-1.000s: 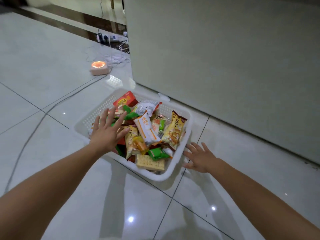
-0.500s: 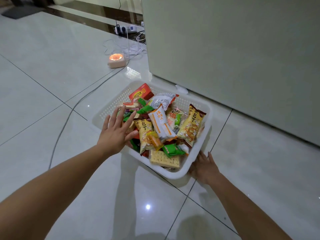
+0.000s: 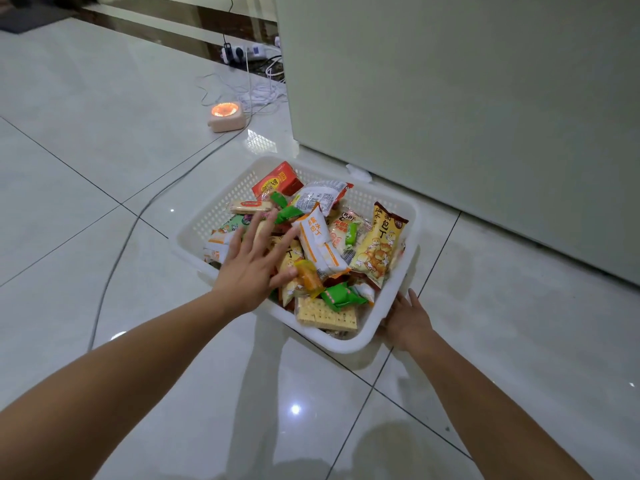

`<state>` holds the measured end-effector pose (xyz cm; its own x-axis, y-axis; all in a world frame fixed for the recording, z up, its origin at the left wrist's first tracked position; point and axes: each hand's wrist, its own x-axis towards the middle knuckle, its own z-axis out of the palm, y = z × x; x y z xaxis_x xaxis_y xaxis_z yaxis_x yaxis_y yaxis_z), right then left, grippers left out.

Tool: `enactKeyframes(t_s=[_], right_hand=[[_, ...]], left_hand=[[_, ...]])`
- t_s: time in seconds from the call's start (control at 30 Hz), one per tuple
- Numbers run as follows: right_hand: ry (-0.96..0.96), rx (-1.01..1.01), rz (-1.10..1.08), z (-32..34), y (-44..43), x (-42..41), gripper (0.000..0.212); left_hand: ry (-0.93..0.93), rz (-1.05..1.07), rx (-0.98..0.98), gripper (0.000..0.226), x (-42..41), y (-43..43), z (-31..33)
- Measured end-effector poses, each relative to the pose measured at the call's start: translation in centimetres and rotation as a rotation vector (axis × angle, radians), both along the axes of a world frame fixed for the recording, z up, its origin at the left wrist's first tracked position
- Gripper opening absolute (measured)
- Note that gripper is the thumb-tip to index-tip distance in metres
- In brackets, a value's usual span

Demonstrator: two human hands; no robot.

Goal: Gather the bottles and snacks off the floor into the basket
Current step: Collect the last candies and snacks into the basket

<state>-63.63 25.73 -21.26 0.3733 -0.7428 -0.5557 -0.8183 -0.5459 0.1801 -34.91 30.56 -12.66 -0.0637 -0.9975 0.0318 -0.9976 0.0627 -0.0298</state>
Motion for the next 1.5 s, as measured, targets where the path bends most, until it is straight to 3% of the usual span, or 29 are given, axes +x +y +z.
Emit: enactKeyframes(t_s=[0.1,0.23,0.3,0.4,0.6,0.73,0.83,0.97,1.03,1.1,1.17,1.27,1.4,1.5], right_hand=[[-0.031,0.036,-0.036,0.7,-0.5,0.5,0.067],[-0.247,0.165,-0.285,2.4,-1.3,1.8,0.063],[-0.263,0.23,-0.38,3.1,-1.8,2.1,0.058],[-0.178,0.224,-0.372,3.4,-2.1,2.4,0.063],[-0.28,-0.011,-0.347,3.8,-2.4,4.6,0.071],[-0.311,0.069,-0.407,3.5,-2.7,5.9,0.071],[-0.244,0.154,-0.436,3.3,-2.9,6.1,0.065],[-0.103,0.062,-0.344,3.1,-2.9,6.1,0.048],[-0.166,0.049,-0.37,2.9,-3.0,6.2,0.043],[-0.396,0.07,-0.634,2.7,-3.2,6.4,0.038],[-0.717,0.121,-1.082,2.3,-3.7,6.6,0.036],[-0.917,0.234,-1.536,1.5,-3.9,6.5,0.042],[-0.948,0.098,-1.474,0.3,-3.3,7.0,0.042],[-1.002,0.084,-1.452,-0.7,-3.0,7.2,0.048]], left_hand=[[0.057,0.009,0.078,0.075,-0.4,-0.5,-1.0],[0.073,0.021,0.066,0.074,0.0,-0.5,-1.6],[0.057,0.023,0.061,0.073,-0.1,-0.7,-1.7],[0.016,0.022,0.041,0.071,0.1,-1.2,-1.8],[-0.031,0.064,-0.018,0.07,1.5,-2.0,-1.5],[-0.028,0.072,-0.022,0.069,2.4,-2.4,-1.5],[-0.018,0.055,-0.017,0.069,2.8,-2.5,-1.7],[-0.009,0.055,-0.036,0.069,2.7,-2.4,-2.0],[-0.006,0.053,-0.044,0.069,2.7,-2.4,-2.2],[-0.008,0.049,-0.053,0.069,2.8,-2.5,-2.2],[-0.011,0.044,-0.051,0.069,2.8,-2.5,-2.2],[-0.013,0.04,-0.059,0.069,2.8,-2.3,-2.0],[-0.027,-0.03,-0.152,0.072,2.4,-1.8,-1.6],[-0.014,-0.225,-0.208,0.069,1.7,-1.5,-1.3]])
